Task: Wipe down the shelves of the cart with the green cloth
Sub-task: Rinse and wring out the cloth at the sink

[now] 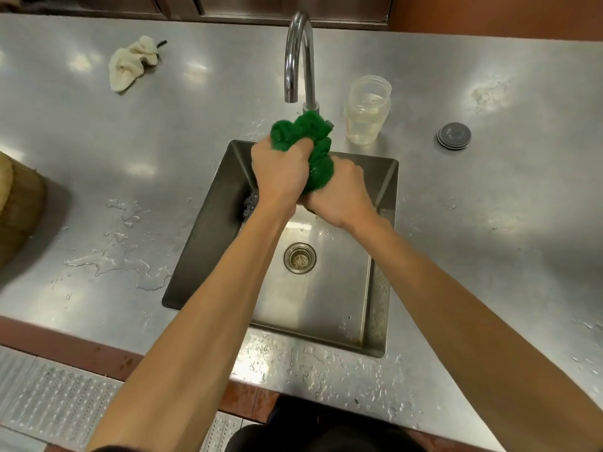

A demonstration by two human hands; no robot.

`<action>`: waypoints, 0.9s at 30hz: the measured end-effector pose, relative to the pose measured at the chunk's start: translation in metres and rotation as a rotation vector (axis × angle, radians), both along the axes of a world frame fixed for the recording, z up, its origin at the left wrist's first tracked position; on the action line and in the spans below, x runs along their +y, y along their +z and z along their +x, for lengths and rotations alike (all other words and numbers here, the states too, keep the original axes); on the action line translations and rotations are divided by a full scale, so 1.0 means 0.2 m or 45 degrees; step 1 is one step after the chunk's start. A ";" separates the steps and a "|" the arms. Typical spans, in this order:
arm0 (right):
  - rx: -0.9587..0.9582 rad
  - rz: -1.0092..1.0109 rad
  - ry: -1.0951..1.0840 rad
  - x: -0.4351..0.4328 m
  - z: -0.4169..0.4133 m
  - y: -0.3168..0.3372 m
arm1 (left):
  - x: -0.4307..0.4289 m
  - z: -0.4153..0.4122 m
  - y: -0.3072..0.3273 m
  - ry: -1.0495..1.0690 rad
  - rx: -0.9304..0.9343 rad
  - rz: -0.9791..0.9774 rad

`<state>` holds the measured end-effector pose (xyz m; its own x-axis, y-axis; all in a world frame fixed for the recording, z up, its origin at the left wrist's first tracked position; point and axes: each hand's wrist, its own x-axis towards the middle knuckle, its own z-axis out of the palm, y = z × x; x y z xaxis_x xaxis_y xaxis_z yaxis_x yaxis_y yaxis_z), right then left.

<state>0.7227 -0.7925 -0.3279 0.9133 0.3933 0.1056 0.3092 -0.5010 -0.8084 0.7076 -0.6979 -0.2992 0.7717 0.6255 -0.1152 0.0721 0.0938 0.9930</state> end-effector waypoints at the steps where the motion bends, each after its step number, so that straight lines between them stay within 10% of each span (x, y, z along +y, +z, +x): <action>1: 0.090 0.094 0.033 0.01 0.00 0.01 | 0.01 0.01 0.02 -0.053 -0.021 0.109; 11: 0.891 0.575 0.330 0.04 0.01 -0.02 | 0.11 0.02 0.10 -0.515 -0.126 0.127; 27: 1.363 0.513 0.748 0.06 -0.01 -0.08 | 0.24 -0.03 0.03 -0.639 -0.008 -0.118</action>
<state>0.7209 -0.7796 -0.3438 0.3174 0.8755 -0.3643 -0.4948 -0.1748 -0.8513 0.7021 -0.6505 -0.2930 0.9753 0.1650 -0.1469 0.1248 0.1369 0.9827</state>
